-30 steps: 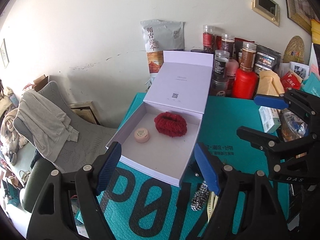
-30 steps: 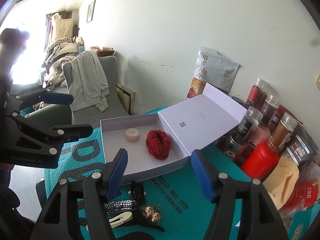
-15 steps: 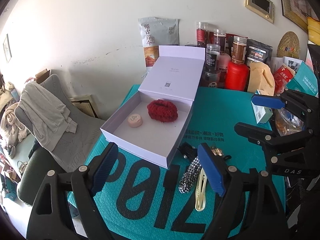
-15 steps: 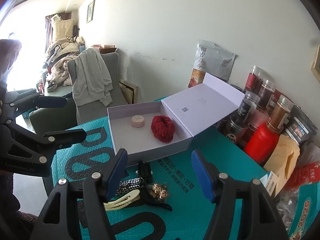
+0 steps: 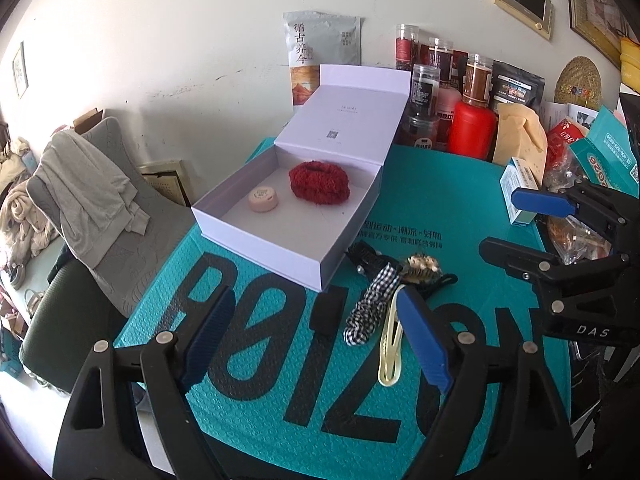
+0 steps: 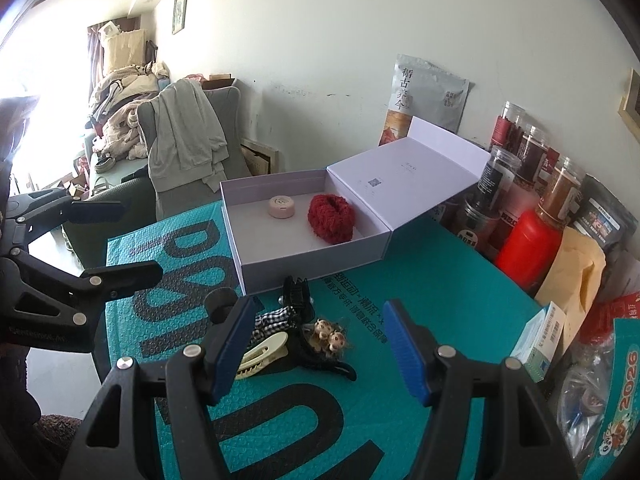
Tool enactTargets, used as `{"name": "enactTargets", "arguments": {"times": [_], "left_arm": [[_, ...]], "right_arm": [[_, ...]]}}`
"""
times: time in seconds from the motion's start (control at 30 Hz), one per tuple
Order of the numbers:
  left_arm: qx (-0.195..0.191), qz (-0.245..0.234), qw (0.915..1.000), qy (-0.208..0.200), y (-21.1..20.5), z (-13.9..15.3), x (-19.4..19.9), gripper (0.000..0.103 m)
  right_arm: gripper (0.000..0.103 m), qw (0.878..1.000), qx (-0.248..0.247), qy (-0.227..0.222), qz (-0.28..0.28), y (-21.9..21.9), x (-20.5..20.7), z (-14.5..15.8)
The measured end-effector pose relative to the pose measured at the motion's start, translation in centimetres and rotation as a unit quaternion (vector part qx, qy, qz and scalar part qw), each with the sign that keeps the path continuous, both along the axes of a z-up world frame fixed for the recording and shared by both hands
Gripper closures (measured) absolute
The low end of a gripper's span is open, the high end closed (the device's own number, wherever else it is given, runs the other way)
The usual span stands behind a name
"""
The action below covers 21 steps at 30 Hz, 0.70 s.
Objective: Organize objects
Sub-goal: 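Withdraw both tools from the box back toward the remaining hair accessories, then grasp the cream claw clip with the left tool while the right tool grasps the black claw clip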
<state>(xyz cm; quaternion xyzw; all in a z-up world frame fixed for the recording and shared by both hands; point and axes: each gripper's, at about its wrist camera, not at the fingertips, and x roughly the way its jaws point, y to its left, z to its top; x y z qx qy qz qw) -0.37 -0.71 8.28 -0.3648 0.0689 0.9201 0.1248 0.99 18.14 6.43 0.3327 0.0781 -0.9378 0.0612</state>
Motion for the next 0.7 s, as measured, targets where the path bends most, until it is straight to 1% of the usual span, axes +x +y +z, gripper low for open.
{"name": "enactTargets", "arguments": {"times": [0.23,0.37,0.57,0.7], "left_arm": [[-0.001,-0.008,0.9997,-0.023,0.3,-3.1,0.7,0.021],[0.012,-0.019,0.9990,-0.038,0.5,-4.8,0.9,0.021],[0.013,-0.033,0.9984,-0.044,1.3,-6.8,1.0,0.021],[0.016,-0.046,0.9968,-0.064,2.0,-8.4,0.7,0.021]], "right_arm": [[0.036,1.000,-0.007,-0.016,0.002,-0.1,0.9,-2.3],[0.036,1.000,-0.010,-0.029,0.005,0.1,1.2,-3.9],[0.036,0.999,-0.018,-0.042,0.002,0.8,1.1,-5.5],[0.036,0.998,-0.022,-0.053,0.001,1.2,0.7,-6.7]]}}
